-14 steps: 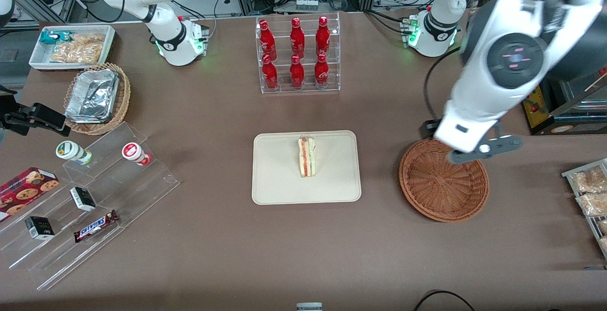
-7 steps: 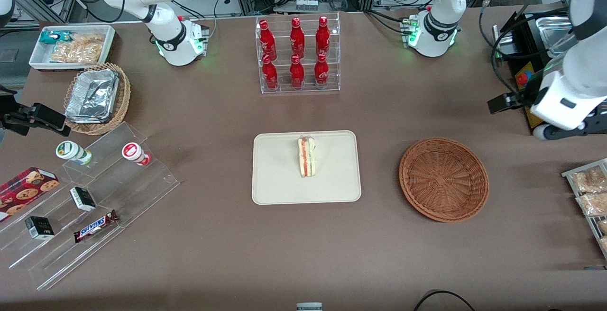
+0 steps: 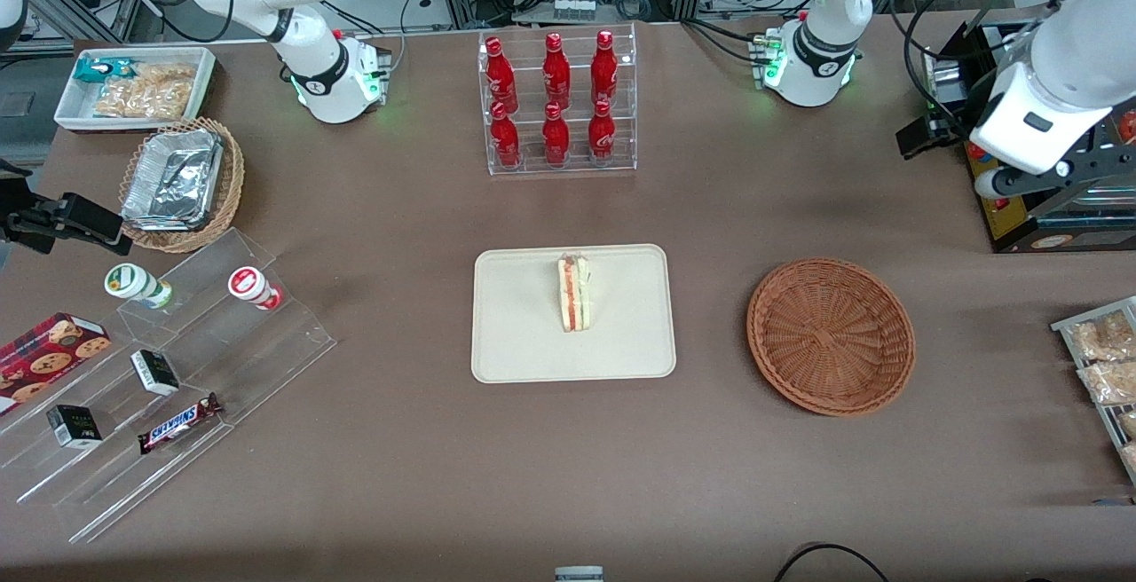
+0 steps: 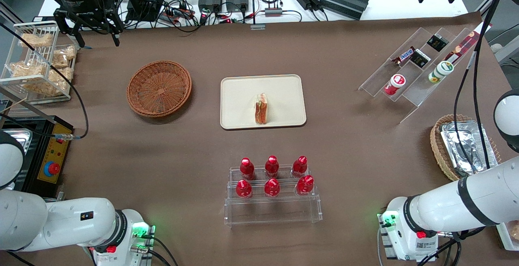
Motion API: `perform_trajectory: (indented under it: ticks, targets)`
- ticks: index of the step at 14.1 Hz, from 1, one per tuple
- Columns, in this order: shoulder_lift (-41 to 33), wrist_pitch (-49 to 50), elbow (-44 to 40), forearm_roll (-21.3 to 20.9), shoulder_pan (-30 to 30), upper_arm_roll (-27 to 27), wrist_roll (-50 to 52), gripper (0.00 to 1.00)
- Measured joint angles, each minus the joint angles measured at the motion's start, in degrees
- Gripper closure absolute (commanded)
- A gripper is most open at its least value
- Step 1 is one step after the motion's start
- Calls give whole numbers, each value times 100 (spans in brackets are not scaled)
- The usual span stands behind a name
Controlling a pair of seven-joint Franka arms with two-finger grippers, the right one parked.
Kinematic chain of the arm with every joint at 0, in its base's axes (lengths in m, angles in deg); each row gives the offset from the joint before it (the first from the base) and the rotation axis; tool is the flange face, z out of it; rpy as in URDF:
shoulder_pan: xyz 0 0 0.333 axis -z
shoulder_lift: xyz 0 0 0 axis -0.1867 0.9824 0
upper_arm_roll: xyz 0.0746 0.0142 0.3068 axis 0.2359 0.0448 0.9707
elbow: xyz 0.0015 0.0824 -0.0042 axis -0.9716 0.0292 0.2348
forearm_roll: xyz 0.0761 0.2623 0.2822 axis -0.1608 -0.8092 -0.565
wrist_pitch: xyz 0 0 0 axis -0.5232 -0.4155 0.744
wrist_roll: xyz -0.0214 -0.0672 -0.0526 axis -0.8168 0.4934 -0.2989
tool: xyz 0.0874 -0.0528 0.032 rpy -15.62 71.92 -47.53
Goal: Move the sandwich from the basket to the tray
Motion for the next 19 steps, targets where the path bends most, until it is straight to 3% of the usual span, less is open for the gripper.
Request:
perform_trajectory:
  ticks: [12,19]
  targets:
    - [321,-601,-250,0,-2,11,-255,0]
    - [631,-786,-360,-1,-11,60,-1166,0]
